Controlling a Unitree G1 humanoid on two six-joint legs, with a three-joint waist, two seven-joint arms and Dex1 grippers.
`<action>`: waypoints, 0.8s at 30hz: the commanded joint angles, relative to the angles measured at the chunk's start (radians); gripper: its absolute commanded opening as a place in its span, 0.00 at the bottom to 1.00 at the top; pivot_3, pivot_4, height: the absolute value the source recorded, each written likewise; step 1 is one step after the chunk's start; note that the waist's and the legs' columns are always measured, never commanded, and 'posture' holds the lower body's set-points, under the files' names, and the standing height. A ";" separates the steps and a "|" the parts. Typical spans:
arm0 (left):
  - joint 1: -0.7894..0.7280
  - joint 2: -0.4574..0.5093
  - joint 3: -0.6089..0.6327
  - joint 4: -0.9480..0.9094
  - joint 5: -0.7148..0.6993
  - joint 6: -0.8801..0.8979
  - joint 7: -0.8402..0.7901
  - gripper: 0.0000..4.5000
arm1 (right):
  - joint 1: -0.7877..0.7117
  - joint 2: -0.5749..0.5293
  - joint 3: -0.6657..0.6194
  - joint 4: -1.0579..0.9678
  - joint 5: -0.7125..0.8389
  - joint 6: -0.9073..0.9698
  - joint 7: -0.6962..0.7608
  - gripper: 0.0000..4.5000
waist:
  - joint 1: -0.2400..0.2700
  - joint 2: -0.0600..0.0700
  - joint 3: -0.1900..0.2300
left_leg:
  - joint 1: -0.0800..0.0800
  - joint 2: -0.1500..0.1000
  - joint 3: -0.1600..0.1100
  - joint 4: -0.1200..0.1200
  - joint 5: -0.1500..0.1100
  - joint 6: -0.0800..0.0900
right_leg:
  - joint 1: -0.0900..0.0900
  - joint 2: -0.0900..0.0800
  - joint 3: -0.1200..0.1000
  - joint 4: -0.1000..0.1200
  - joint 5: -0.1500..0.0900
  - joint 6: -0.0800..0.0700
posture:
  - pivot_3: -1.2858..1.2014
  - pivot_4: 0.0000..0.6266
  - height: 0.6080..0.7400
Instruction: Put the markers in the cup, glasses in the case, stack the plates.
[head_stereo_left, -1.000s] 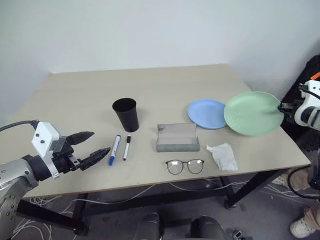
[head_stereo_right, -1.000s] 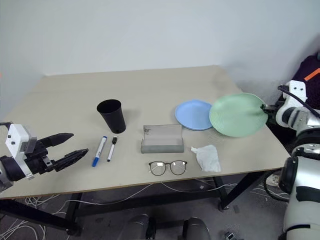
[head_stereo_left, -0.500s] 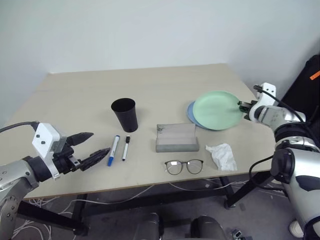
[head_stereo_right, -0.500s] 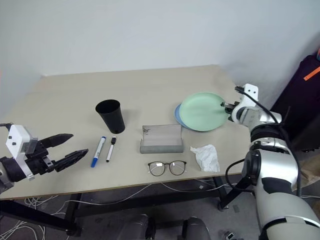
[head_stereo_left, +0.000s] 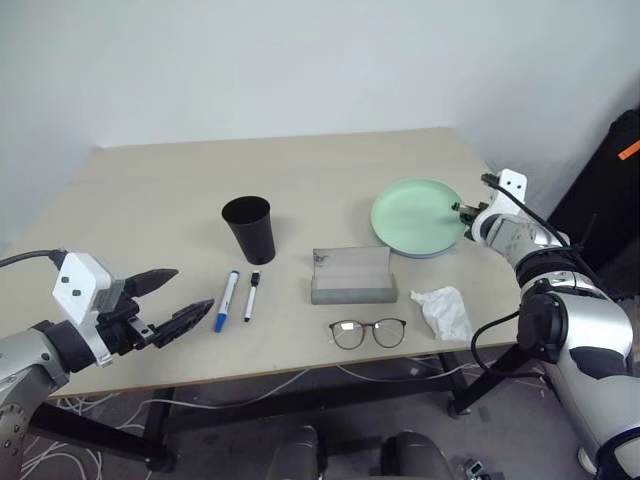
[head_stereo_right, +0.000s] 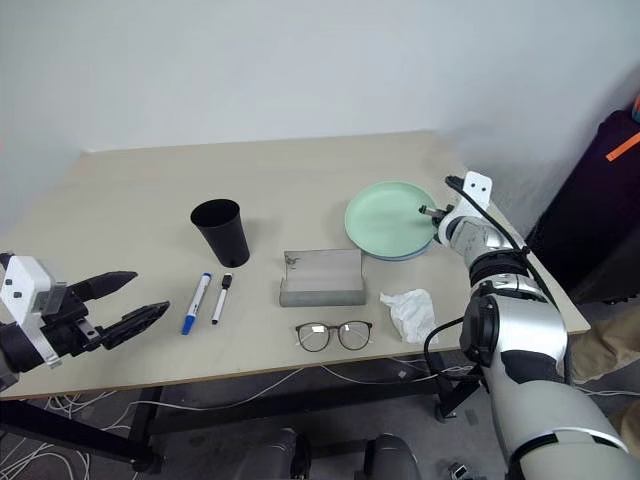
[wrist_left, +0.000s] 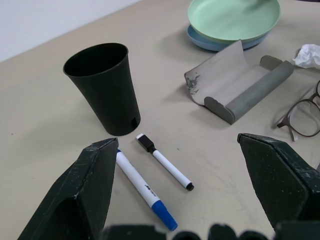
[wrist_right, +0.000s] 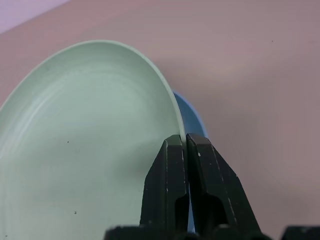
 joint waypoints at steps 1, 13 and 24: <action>-0.003 0.004 0.035 -0.027 -0.010 -0.016 0.003 0.93 | -0.051 0.013 -0.003 -0.016 0.007 -0.030 -0.002 0.05 | 0.000 0.000 0.000 | 0.000 0.000 0.000 0.000 0.000 0.000 | 0.000 0.000 0.000 0.000 0.000 0.000 | 0.52 0.00 0.67; -0.013 0.006 0.026 -0.024 -0.008 -0.016 0.005 0.93 | -0.073 -0.020 0.054 -0.046 -0.041 -0.093 0.041 0.91 | 0.000 0.000 0.000 | 0.000 0.000 0.000 0.000 0.000 0.000 | 0.000 0.000 0.000 0.000 0.000 0.000 | 0.52 0.00 0.67; -0.021 0.004 0.012 -0.023 -0.009 -0.016 0.007 0.93 | 0.087 -0.174 0.416 -0.469 -0.131 0.059 0.826 1.00 | 0.002 0.000 0.000 | 0.000 0.003 0.000 -0.002 0.000 0.000 | -0.001 -0.001 0.000 0.000 0.000 0.000 | 0.52 0.00 0.67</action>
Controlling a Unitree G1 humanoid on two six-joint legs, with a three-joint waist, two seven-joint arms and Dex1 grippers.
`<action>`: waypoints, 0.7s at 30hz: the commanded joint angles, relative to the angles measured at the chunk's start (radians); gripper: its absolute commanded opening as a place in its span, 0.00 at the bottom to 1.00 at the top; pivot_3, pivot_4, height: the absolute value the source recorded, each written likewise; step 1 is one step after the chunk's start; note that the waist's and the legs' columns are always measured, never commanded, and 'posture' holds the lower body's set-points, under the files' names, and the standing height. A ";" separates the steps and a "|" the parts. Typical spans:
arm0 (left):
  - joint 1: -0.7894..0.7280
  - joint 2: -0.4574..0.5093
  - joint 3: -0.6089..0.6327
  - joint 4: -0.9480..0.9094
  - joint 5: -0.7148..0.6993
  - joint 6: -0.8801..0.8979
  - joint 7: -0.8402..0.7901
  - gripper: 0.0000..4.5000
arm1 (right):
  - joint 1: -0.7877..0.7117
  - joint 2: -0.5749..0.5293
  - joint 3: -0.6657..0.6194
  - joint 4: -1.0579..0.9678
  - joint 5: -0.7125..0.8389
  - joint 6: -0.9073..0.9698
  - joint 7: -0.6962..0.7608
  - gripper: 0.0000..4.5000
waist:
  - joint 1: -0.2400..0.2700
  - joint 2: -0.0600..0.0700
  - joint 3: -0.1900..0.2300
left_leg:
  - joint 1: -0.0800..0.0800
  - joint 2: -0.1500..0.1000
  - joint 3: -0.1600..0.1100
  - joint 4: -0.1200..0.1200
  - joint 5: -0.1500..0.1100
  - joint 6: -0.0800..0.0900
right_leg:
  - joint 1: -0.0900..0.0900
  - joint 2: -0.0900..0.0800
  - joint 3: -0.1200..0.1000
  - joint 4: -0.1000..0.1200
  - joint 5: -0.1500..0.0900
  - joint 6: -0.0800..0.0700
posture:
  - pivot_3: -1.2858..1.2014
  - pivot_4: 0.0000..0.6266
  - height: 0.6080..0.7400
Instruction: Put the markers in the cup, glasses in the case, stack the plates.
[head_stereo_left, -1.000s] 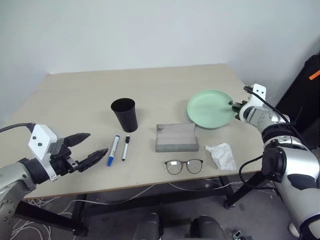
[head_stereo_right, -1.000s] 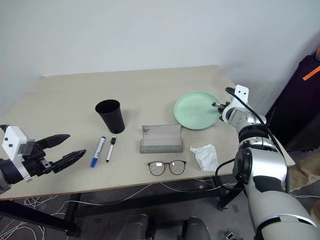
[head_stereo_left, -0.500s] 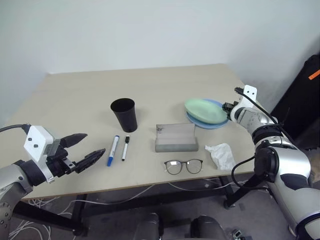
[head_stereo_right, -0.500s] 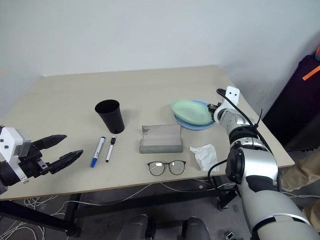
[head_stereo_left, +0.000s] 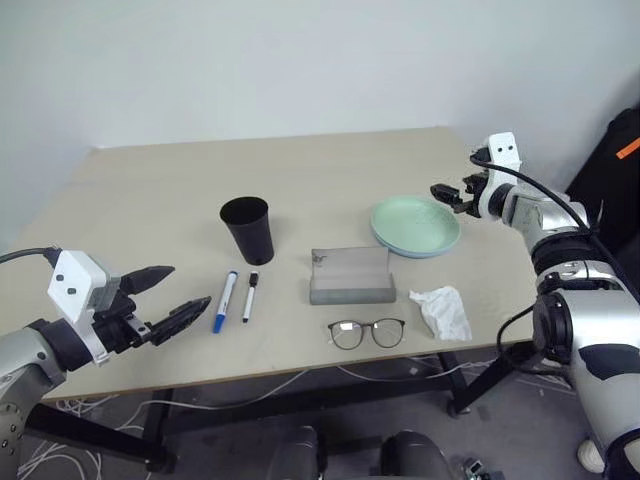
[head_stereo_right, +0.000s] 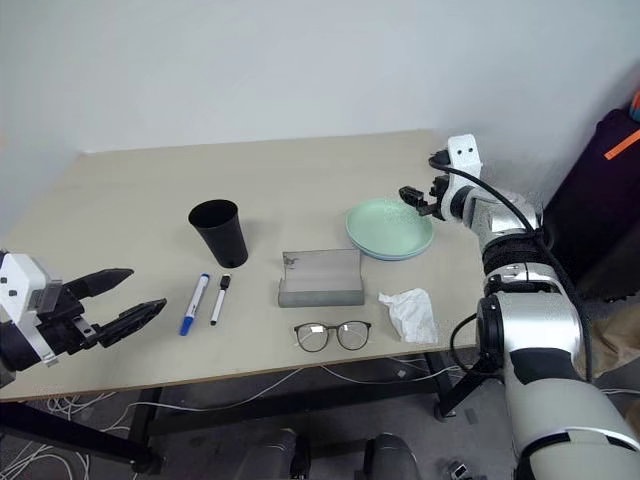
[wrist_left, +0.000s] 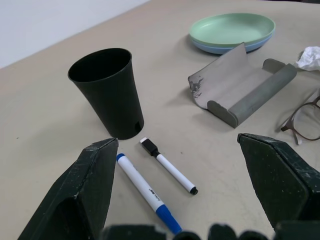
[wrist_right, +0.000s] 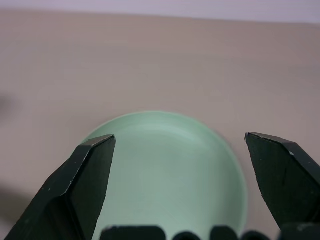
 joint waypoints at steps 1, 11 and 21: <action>-0.017 0.004 0.007 -0.021 -0.009 -0.015 0.004 0.93 | 0.089 -0.068 0.092 -0.254 0.017 0.080 0.239 1.00 | 0.003 0.000 0.000 | 0.000 0.000 0.000 0.000 0.000 0.000 | 0.000 0.000 0.000 0.000 0.000 0.000 | 0.52 0.00 0.67; -0.012 -0.004 -0.002 -0.020 -0.003 -0.021 0.006 0.93 | 0.358 -0.234 0.216 -0.860 0.092 0.402 0.423 1.00 | 0.001 0.000 0.000 | 0.000 0.004 0.002 0.000 0.000 0.000 | -0.002 -0.002 -0.001 0.000 0.000 0.000 | 0.52 0.00 0.67; -0.006 -0.005 -0.006 -0.021 0.002 -0.025 0.007 0.93 | 0.470 -0.265 0.244 -1.033 0.118 0.515 0.360 1.00 | 0.004 0.000 0.000 | -0.002 0.008 0.002 0.000 -0.001 -0.001 | -0.001 -0.005 -0.009 -0.006 0.000 0.000 | 0.52 0.00 0.67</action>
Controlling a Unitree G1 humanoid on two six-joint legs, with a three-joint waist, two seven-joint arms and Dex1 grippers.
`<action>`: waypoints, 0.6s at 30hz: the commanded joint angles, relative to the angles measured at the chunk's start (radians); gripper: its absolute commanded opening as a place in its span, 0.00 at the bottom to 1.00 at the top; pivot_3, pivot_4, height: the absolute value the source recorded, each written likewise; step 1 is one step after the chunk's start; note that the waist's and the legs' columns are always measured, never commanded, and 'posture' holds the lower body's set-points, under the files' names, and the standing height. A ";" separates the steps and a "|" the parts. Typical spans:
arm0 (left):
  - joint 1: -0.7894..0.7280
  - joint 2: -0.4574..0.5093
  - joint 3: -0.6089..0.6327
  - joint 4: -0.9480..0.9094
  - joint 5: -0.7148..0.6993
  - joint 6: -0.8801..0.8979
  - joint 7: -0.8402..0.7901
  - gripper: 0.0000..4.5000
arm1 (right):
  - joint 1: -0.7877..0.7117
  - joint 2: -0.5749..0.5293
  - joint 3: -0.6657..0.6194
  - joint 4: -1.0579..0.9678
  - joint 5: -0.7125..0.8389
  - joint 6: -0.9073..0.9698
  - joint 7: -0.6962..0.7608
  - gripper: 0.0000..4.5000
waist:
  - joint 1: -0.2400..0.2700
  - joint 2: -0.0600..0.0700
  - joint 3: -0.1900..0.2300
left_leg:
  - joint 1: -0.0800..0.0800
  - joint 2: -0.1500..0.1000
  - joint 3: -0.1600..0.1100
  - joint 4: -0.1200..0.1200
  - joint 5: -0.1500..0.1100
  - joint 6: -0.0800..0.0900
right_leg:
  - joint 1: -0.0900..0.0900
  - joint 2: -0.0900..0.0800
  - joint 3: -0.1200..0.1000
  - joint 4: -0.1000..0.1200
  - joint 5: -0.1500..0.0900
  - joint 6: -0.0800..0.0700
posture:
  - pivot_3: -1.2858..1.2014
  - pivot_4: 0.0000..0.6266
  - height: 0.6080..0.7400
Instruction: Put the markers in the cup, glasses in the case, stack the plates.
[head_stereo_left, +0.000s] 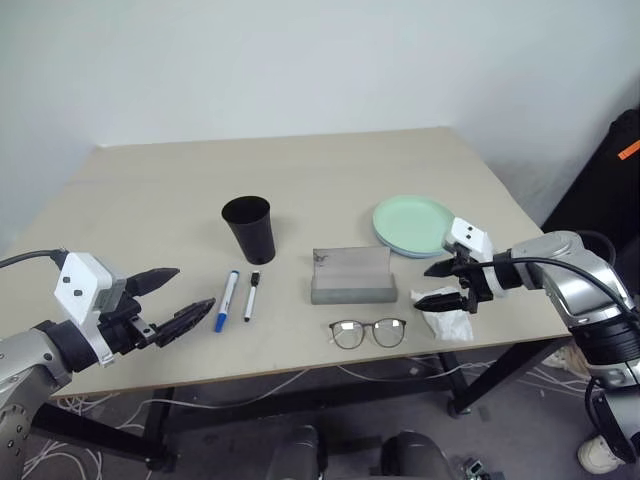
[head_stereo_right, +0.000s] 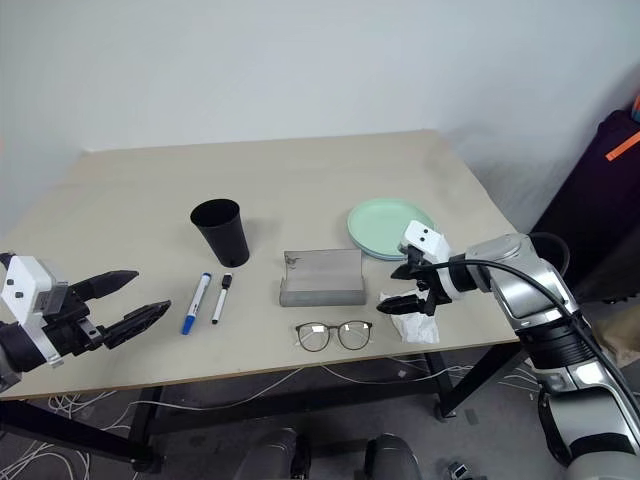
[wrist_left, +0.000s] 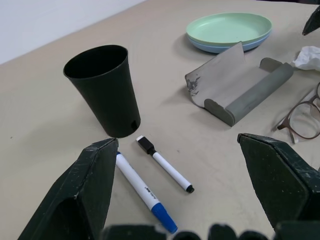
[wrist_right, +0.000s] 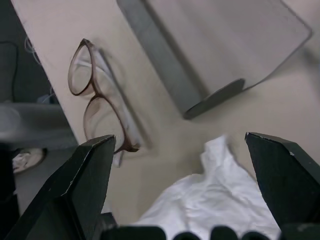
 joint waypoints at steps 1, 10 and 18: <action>-0.009 0.003 0.012 -0.019 -0.001 -0.019 0.006 0.93 | 0.009 -0.023 -0.008 -0.051 0.009 0.006 -0.032 1.00 | 0.000 0.000 0.000 | -0.001 0.001 0.000 0.000 0.000 0.000 | 0.000 0.000 -0.001 -0.002 0.000 0.000 | 0.52 0.00 0.67; -0.003 -0.002 0.012 -0.023 -0.001 -0.022 0.007 0.93 | 0.110 -0.079 0.031 -0.130 -0.010 0.010 -0.100 1.00 | 0.001 -0.001 0.000 | -0.005 0.007 0.001 -0.001 -0.002 -0.002 | -0.001 -0.001 -0.015 -0.011 0.000 0.000 | 0.52 0.00 0.67; -0.011 -0.003 0.002 -0.017 0.002 -0.024 0.009 0.93 | 0.147 -0.090 0.072 -0.126 -0.050 -0.053 -0.152 1.00 | 0.001 -0.001 0.000 | -0.005 0.005 0.001 0.000 -0.003 -0.004 | 0.000 0.002 -0.017 -0.011 0.002 -0.003 | 0.52 0.00 0.67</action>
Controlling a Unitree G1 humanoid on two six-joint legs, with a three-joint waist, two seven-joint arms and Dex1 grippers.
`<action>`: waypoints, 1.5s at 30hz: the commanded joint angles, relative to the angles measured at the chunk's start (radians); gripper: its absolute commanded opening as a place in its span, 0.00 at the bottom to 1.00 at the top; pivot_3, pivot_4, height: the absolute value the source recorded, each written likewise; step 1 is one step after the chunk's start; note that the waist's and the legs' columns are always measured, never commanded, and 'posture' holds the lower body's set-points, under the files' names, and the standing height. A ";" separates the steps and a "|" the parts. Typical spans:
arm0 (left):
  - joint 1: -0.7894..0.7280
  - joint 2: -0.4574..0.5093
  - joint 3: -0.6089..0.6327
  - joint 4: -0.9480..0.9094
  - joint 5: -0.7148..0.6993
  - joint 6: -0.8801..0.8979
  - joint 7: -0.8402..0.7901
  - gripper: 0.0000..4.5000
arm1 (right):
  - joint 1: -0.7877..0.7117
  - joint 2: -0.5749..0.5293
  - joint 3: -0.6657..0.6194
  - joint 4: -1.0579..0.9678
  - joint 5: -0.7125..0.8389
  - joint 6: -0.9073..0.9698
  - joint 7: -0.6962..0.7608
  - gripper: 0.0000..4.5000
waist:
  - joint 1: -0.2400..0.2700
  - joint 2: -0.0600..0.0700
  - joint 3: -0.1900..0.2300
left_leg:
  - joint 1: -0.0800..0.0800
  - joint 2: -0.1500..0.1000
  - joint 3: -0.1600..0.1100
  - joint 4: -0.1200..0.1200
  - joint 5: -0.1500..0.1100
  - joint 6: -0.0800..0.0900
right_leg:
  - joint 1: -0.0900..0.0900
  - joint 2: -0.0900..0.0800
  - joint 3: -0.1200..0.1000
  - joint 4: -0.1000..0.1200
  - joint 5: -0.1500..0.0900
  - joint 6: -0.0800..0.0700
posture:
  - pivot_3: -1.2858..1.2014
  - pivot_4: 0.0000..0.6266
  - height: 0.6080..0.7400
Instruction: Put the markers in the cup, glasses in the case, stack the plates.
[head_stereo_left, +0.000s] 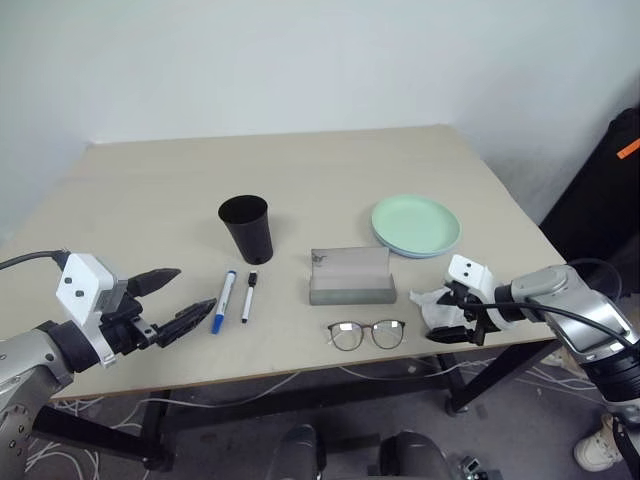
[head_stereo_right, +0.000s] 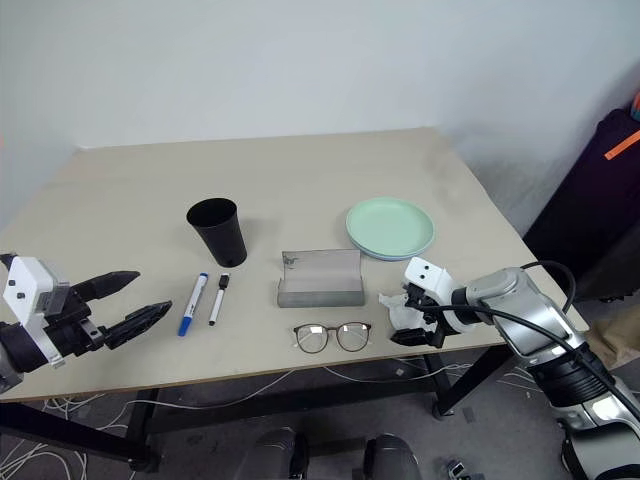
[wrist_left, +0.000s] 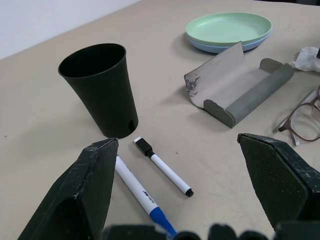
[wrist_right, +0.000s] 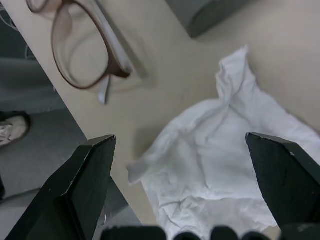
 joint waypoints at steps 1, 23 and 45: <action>-0.011 0.001 0.009 -0.017 0.001 -0.021 0.008 0.93 | -0.010 -0.015 0.001 -0.019 -0.024 -0.041 -0.023 1.00 | 0.000 0.000 0.000 | 0.000 0.000 0.000 0.000 0.000 0.000 | 0.000 0.001 0.000 0.000 0.000 0.000 | 0.52 0.00 0.67; -0.015 -0.002 0.007 -0.018 0.002 -0.023 0.019 0.93 | -0.112 -0.046 0.042 0.122 -0.088 -0.267 0.031 0.01 | 0.020 0.001 0.000 | 0.000 0.002 0.001 0.004 0.000 0.000 | 0.000 0.001 -0.001 0.000 0.000 0.000 | 0.52 0.00 0.67; -0.057 0.009 -0.022 -0.003 0.008 -0.024 0.028 0.93 | -0.703 0.376 0.020 1.224 -0.340 -0.851 -0.336 0.01 | 0.015 0.000 0.000 | -0.008 0.012 0.029 0.008 0.001 -0.002 | -0.015 0.003 0.001 0.002 0.022 -0.004 | 0.52 0.00 0.67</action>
